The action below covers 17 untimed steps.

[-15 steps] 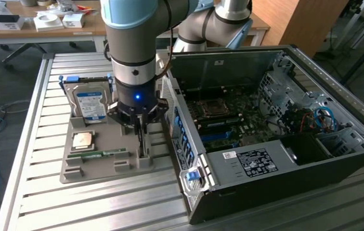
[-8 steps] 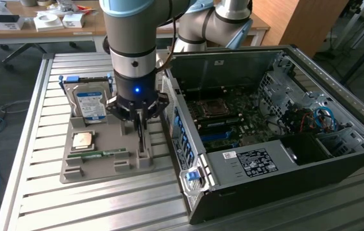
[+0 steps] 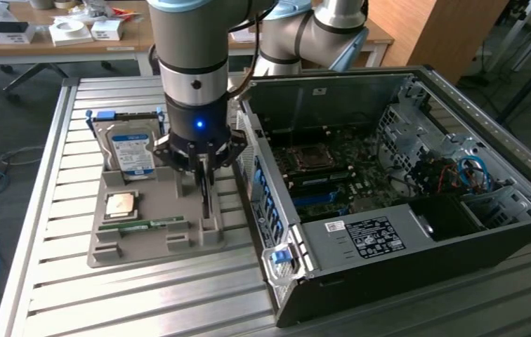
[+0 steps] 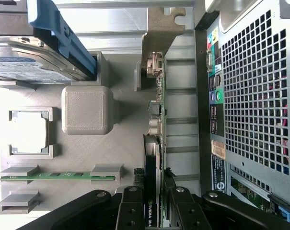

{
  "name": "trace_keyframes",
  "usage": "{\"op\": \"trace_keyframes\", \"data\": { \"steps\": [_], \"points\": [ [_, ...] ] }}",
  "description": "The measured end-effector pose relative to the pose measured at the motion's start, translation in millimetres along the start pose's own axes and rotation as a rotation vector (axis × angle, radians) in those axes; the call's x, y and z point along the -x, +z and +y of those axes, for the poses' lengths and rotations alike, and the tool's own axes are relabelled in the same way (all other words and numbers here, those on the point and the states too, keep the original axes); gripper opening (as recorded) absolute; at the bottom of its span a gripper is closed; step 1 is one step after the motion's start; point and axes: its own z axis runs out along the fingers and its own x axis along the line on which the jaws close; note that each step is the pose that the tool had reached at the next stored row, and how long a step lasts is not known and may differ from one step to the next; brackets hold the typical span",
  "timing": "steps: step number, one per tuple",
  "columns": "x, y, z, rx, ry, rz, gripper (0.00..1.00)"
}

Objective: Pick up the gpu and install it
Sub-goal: 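Pick up the gpu and move the gpu toward the slot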

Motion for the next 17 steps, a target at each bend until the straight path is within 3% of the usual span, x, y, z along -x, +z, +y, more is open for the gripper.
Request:
{"op": "trace_keyframes", "data": {
  "steps": [17],
  "points": [
    [0.6, -26.6, 1.3, 0.0003, 0.0, 0.0, 0.26]
  ]
}}
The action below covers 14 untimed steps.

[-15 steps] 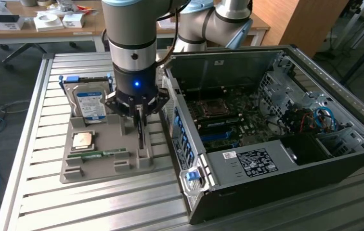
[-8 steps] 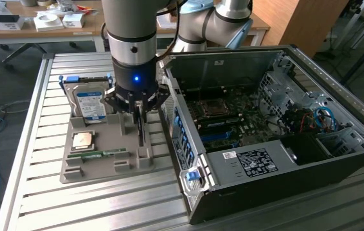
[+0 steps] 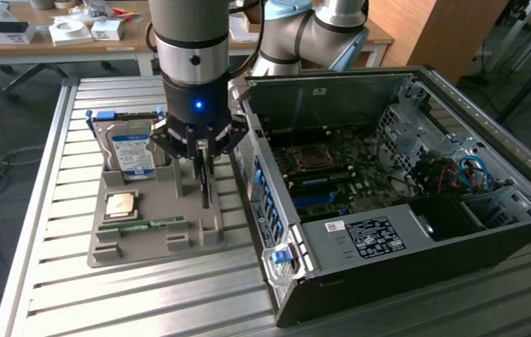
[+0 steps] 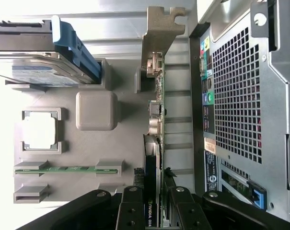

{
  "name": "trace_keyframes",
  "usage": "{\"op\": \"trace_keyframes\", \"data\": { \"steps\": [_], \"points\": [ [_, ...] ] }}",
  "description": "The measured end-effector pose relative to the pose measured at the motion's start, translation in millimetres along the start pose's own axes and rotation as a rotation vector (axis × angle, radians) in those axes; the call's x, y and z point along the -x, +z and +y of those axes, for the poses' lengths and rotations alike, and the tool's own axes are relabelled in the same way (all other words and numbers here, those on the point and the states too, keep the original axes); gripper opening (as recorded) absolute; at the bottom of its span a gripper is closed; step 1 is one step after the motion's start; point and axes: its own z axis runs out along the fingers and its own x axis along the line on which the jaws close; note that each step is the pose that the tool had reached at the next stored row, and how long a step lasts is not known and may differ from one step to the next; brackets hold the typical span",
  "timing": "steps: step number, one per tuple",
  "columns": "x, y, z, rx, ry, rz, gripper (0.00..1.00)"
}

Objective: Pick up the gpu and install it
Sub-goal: 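Pick up the gpu and move the gpu toward the slot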

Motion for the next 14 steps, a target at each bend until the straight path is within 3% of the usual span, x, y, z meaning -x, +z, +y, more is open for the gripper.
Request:
{"op": "trace_keyframes", "data": {
  "steps": [14],
  "points": [
    [0.8, -33.5, 1.6, 0.0, 0.0, 0.0, 0.26]
  ]
}}
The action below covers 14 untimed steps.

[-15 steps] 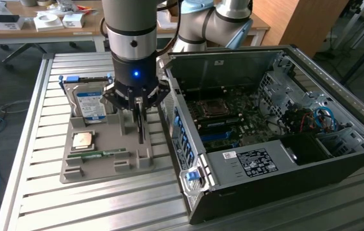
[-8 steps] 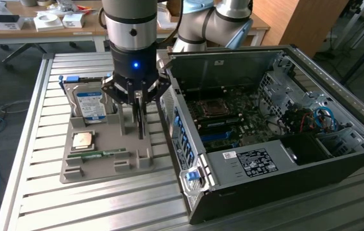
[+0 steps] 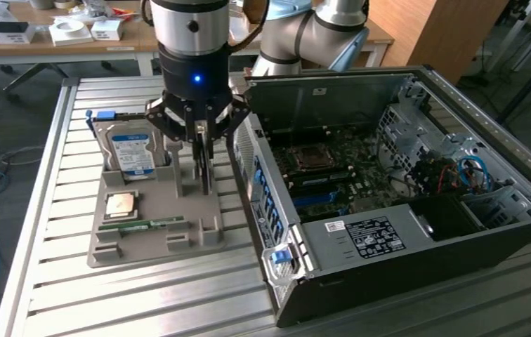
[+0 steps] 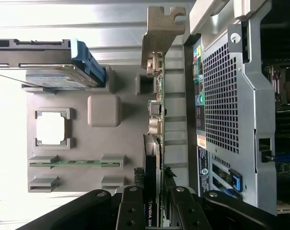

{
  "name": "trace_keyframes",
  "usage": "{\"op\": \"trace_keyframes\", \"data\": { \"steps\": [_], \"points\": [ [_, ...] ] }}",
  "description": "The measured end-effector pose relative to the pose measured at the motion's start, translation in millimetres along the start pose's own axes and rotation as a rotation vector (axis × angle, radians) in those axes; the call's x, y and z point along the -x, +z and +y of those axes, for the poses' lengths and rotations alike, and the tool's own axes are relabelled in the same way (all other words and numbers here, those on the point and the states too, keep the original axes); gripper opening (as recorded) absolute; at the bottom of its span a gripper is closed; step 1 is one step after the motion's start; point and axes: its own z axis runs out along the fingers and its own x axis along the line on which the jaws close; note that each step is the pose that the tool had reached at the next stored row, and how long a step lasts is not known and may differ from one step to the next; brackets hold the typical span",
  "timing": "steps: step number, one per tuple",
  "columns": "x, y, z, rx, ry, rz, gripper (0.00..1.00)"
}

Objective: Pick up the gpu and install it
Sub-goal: 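Pick up the gpu and move the gpu toward the slot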

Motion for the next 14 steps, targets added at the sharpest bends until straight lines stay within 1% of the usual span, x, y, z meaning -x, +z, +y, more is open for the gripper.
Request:
{"op": "trace_keyframes", "data": {
  "steps": [14],
  "points": [
    [0.8, -33.6, 1.6, 0.0, 0.0, 0.0001, 0.26]
  ]
}}
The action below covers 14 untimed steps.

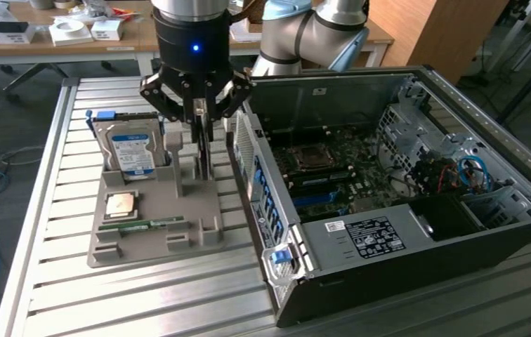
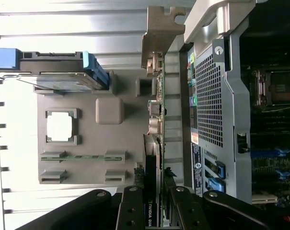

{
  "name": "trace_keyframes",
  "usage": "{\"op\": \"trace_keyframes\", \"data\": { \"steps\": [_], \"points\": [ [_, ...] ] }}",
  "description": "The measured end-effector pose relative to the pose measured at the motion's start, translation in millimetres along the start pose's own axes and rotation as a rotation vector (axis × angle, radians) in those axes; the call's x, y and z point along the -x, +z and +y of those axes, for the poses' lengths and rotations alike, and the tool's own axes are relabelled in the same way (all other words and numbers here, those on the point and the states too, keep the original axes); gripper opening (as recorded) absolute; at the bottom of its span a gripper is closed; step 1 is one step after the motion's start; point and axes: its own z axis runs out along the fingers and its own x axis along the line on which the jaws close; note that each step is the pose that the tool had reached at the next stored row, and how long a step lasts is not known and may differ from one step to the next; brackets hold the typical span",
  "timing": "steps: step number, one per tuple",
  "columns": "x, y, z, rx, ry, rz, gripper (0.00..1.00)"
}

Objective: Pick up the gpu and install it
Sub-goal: 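Pick up the gpu and move the gpu toward the slot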

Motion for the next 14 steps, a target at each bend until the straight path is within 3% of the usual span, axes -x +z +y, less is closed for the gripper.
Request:
{"op": "trace_keyframes", "data": {
  "steps": [14],
  "points": [
    [0.6, -25.1, 1.2, 0.0, 0.0, 0.0, 0.26]
  ]
}}
